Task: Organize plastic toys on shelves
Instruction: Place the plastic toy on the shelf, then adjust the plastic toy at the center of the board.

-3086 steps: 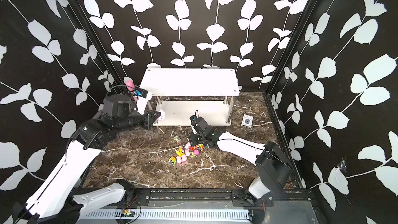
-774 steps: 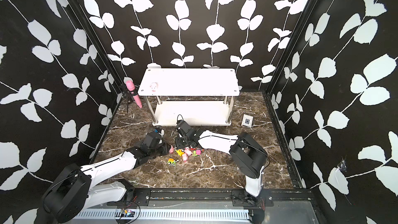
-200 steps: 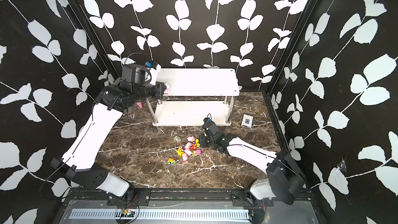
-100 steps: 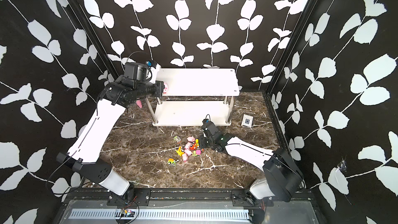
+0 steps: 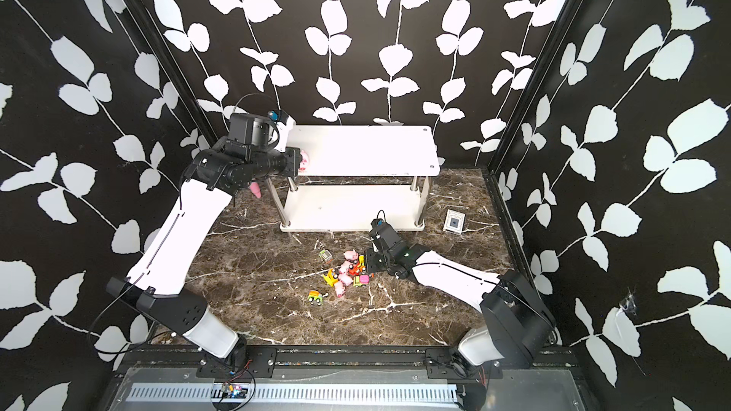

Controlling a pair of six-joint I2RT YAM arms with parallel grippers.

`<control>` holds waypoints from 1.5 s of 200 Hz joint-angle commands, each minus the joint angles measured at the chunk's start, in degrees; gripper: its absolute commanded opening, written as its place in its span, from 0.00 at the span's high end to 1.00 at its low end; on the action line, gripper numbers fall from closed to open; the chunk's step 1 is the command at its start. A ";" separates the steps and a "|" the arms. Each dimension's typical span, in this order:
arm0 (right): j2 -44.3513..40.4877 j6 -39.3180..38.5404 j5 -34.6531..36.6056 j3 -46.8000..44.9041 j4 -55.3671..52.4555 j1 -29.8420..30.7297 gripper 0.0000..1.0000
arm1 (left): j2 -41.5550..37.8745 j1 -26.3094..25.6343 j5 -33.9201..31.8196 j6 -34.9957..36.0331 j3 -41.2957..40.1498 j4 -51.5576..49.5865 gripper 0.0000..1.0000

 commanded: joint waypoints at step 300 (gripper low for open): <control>8.46 -10.38 -10.82 7.87 -4.84 5.32 0.63 | -30.47 0.56 16.64 -6.40 -40.99 10.45 0.62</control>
